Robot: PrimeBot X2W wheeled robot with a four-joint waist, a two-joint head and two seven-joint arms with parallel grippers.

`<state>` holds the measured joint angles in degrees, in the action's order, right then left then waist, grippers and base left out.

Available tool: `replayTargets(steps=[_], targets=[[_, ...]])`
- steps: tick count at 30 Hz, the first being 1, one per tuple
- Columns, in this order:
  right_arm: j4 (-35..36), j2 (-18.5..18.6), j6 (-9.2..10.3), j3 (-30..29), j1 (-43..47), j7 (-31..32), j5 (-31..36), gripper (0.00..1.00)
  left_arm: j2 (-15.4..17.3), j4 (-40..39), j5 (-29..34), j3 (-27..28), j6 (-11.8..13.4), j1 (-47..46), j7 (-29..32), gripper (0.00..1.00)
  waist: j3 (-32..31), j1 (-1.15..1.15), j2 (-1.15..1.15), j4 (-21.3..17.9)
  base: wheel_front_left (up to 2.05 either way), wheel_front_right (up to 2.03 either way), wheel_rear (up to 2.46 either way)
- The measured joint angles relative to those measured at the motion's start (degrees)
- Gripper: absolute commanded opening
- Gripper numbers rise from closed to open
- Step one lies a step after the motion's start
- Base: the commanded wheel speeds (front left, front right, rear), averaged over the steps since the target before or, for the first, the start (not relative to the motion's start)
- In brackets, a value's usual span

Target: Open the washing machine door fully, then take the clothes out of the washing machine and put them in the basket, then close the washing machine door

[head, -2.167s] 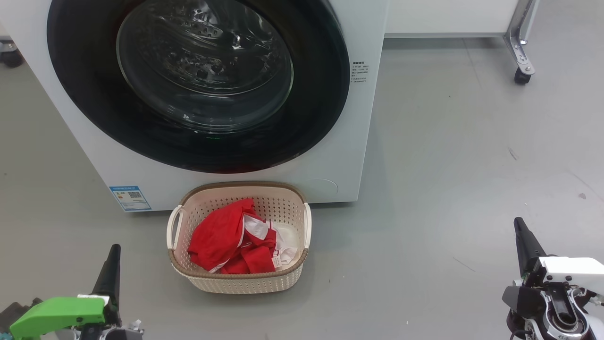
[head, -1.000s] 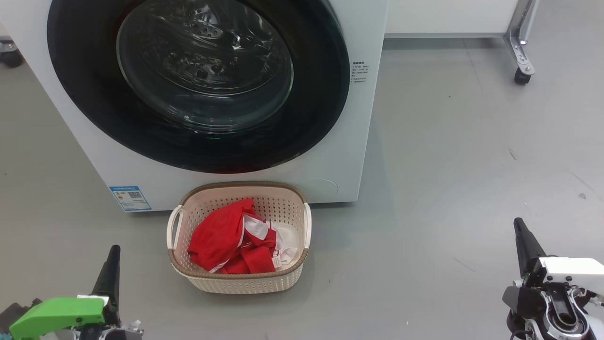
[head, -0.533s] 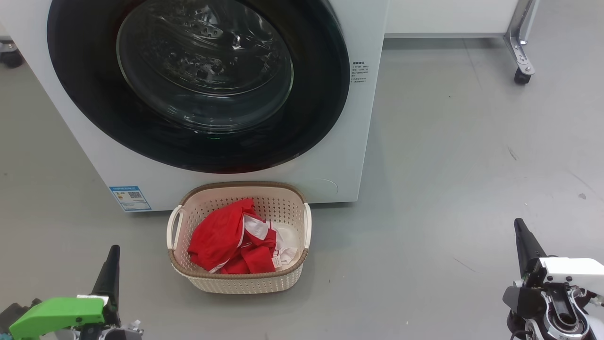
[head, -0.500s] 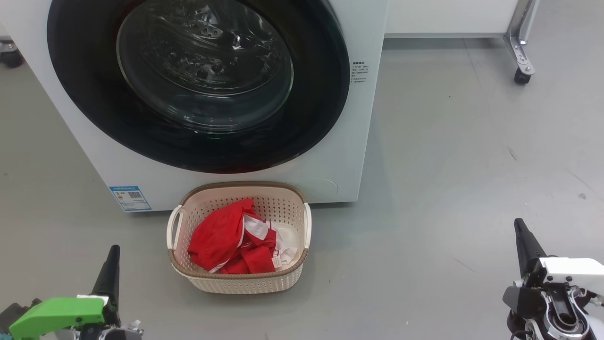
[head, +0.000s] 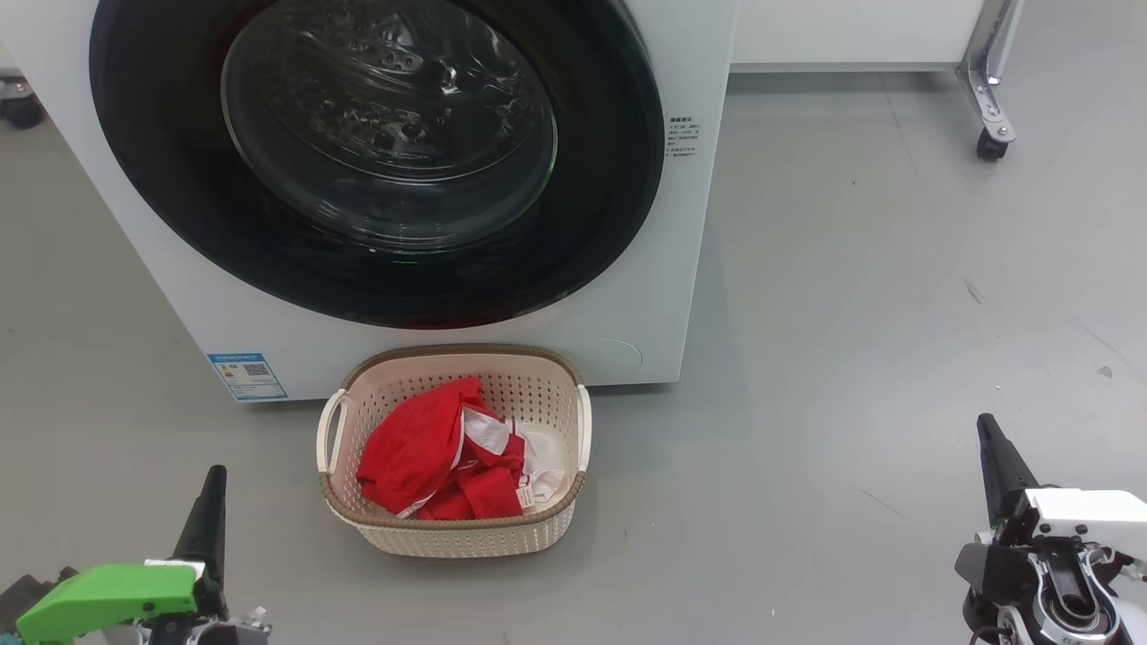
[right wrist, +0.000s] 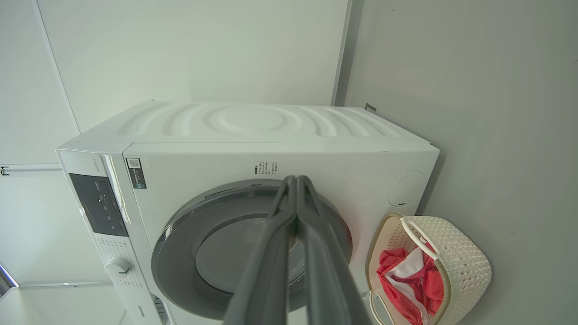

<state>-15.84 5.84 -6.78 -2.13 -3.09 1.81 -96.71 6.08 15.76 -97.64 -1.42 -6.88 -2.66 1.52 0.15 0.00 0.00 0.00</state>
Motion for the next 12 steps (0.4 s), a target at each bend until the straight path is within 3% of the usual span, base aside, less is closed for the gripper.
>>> replayTargets(steps=[12], targets=[[-0.03,-0.01,-0.16,-0.08,-0.01,0.01,0.00,0.00,-0.01,0.07,0.00,0.08,0.00,-0.01,0.01,0.00,0.00,0.00,0.00,0.00,0.00,0.00,0.00]])
